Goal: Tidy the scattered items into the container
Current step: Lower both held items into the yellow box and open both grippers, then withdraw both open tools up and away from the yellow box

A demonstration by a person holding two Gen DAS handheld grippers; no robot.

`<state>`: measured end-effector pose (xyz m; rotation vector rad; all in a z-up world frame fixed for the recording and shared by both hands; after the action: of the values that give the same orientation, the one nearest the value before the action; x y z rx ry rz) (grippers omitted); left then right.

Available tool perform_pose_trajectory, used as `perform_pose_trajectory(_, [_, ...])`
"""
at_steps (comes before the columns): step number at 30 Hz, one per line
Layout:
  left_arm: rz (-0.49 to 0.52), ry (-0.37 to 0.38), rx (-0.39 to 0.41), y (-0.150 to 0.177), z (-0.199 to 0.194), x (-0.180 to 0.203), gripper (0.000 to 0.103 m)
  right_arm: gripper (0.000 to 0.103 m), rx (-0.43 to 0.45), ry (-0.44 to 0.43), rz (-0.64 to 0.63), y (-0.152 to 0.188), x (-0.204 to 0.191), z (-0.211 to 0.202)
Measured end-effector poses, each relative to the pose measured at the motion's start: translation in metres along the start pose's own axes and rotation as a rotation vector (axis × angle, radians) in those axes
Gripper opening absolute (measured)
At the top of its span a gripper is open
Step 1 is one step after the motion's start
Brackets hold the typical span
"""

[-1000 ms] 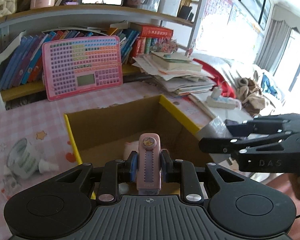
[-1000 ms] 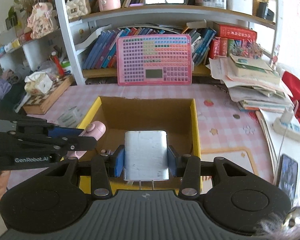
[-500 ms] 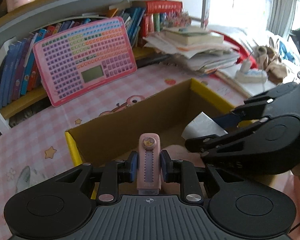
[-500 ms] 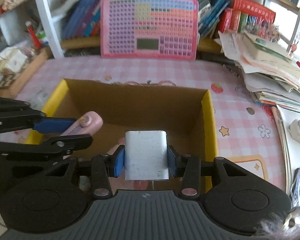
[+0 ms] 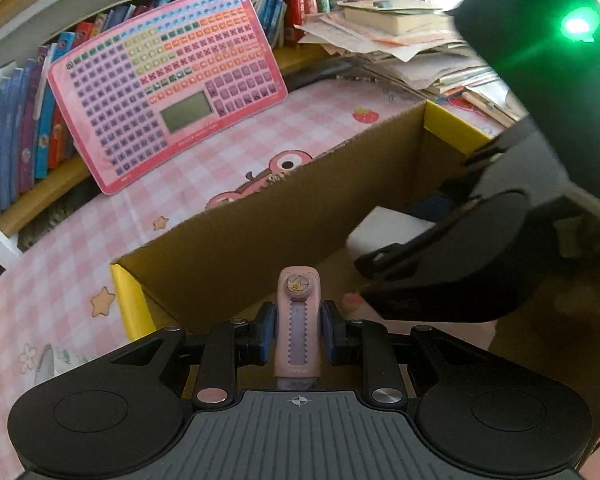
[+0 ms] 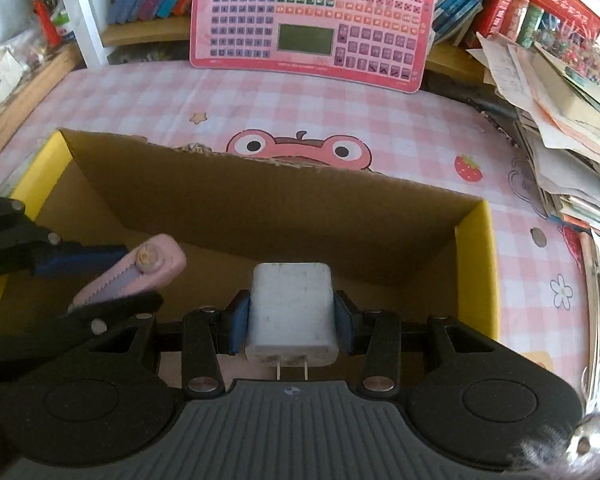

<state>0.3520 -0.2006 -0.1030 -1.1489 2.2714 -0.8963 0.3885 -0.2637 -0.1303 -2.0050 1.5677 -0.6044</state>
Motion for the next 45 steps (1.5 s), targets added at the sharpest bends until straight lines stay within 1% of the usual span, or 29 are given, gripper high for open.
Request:
perform_pose_trajectory(3, [-0.008,0.013,0.000,-0.001,0.000,0.001,0.024,0.041,-0.007,0.012,-0.013,-0.001,-0.002,0.004])
perform_pose_trajectory(5, [-0.012,0.013,0.017,-0.001,-0.001,-0.001,0.027,0.042,-0.008,0.011,-0.001,-0.002,-0.003,0.005])
perform_pose_trajectory(6, [-0.013,0.013,0.020,0.000,-0.002,-0.002,0.028,0.048,-0.004,0.014,0.000,-0.003,-0.003,0.004])
perform_pose_trajectory(7, [-0.013,0.008,0.022,0.000,-0.003,-0.004,0.031,0.049,0.006,0.020,0.003,-0.005,-0.003,0.003])
perform_pose_trajectory(9, [-0.006,0.009,0.037,0.001,-0.006,-0.006,0.033,0.053,0.025,0.019,0.015,-0.007,-0.002,-0.002])
perform_pose_trajectory(11, [-0.004,0.006,0.055,0.002,-0.011,-0.006,0.037,0.056,0.045,0.014,0.056,-0.008,0.002,-0.009])
perform_pose_trajectory(13, [-0.001,-0.001,0.090,0.001,-0.019,-0.006,0.050,0.056,0.063,0.010,0.097,-0.008,0.006,-0.017])
perform_pose_trajectory(15, [0.012,-0.014,0.133,0.000,-0.031,-0.002,0.059,0.056,0.084,0.009,0.122,-0.008,0.008,-0.028])
perform_pose_trajectory(18, [0.031,-0.047,0.183,-0.003,-0.048,0.001,0.066,0.057,0.132,0.011,0.142,-0.008,0.010,-0.050])
perform_pose_trajectory(20, [0.031,-0.073,0.221,-0.005,-0.062,0.002,0.069,0.057,0.167,0.013,0.158,-0.007,0.011,-0.067])
perform_pose_trajectory(22, [0.026,-0.097,0.260,-0.007,-0.079,0.004,0.076,0.059,0.202,0.011,0.174,-0.004,0.013,-0.085])
perform_pose_trajectory(25, [0.021,-0.128,0.305,-0.007,-0.105,0.006,0.083,0.061,0.254,0.024,0.182,0.004,0.016,-0.112])
perform_pose_trajectory(28, [0.025,-0.146,0.343,-0.003,-0.129,0.009,0.086,0.063,0.295,0.033,0.185,0.012,0.017,-0.136])
perform_pose_trajectory(32, [0.019,-0.175,0.365,0.009,-0.155,0.014,0.086,0.064,0.341,0.037,0.189,0.028,0.017,-0.168])
perform_pose_trajectory(38, [-0.028,-0.174,0.371,0.031,-0.187,0.028,0.088,0.066,0.387,0.036,0.145,0.055,0.008,-0.204])
perform_pose_trajectory(45, [-0.088,-0.185,0.372,0.056,-0.218,0.042,0.089,0.069,0.419,0.018,0.160,0.090,-0.007,-0.237])
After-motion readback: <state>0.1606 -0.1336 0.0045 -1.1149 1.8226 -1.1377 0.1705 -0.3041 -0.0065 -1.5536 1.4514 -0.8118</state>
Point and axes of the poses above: each gripper's, at about its wrist camera, not at the fingertips, and z roughly the way its jaws point, x to its right, y to its underside, the point moved 9 cm from there along z, roughly the way its jaws point, and after that the axes turned 11 degrees about x, right-handed, at the moved point
